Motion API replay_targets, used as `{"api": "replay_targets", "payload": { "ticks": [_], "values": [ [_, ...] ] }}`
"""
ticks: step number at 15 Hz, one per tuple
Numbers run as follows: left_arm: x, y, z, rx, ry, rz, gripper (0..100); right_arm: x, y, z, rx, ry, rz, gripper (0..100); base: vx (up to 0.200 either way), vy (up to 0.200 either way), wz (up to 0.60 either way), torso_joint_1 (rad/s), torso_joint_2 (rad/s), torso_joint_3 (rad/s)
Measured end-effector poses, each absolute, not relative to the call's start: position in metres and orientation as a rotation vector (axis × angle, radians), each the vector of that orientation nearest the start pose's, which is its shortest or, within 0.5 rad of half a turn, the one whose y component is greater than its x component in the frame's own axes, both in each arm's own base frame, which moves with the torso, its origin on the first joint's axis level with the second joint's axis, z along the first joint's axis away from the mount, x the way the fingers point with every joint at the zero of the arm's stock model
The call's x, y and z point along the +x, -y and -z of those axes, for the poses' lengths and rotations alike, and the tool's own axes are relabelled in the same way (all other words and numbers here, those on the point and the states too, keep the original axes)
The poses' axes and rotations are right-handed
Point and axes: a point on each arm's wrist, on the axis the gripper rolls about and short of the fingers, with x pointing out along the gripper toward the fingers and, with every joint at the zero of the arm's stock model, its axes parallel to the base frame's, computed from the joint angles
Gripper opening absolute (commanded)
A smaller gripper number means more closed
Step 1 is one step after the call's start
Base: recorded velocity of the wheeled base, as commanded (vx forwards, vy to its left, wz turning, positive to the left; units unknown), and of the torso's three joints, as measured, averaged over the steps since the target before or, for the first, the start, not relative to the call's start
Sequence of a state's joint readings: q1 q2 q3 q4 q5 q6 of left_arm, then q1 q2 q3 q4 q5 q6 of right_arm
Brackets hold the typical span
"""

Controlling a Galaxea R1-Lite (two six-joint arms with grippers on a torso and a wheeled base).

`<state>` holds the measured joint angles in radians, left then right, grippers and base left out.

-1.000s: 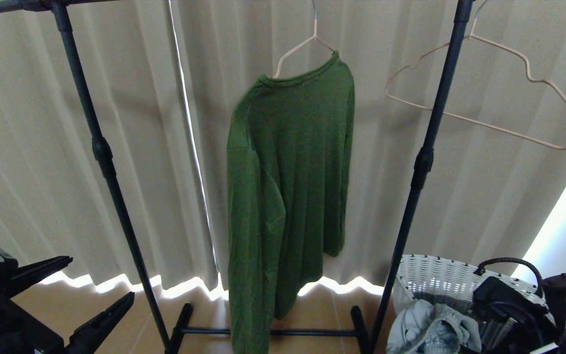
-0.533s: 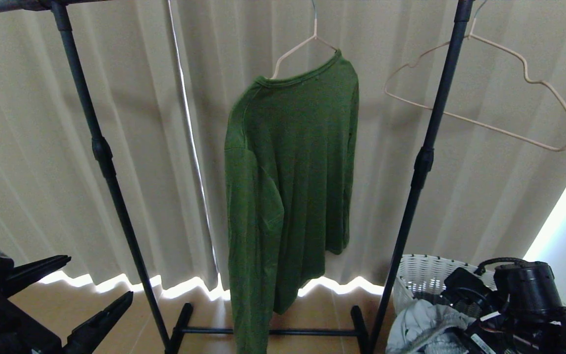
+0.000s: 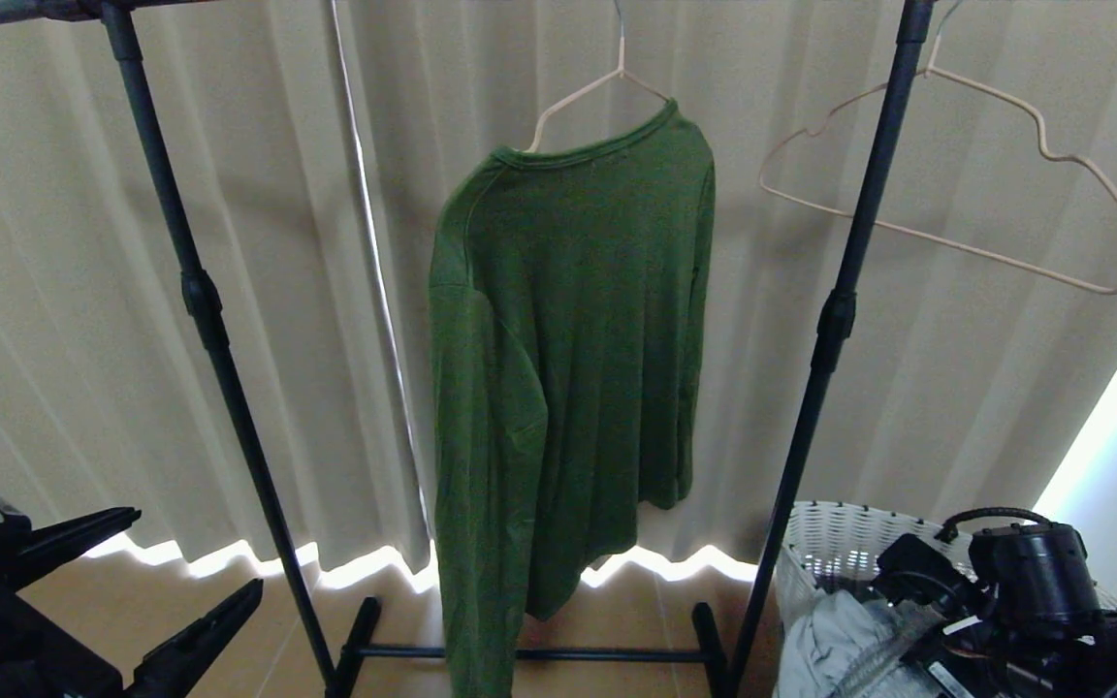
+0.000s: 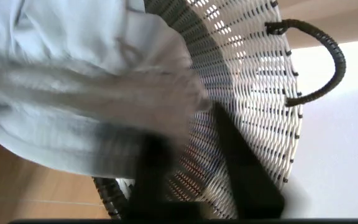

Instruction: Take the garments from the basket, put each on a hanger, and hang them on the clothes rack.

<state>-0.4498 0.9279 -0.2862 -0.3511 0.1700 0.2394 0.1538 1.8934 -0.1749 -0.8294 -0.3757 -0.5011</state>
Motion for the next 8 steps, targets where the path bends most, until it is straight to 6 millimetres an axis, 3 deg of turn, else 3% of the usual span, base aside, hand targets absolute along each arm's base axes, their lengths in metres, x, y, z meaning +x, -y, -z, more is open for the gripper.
{"api": "replay_targets", "payload": {
  "ticks": [4,8],
  "values": [
    [0.094,0.041,-0.166,0.328,-0.244,0.313,100,0.202,-0.031,-0.046,-0.69,-0.781,-0.025,0,0.0,0.0,0.0,0.0,0.0,0.0],
    [0.094,0.042,-0.166,0.328,-0.245,0.317,100,0.202,-0.036,-0.091,-0.639,-0.558,0.008,0,0.0,0.0,0.0,0.0,0.0,0.0]
  ]
}}
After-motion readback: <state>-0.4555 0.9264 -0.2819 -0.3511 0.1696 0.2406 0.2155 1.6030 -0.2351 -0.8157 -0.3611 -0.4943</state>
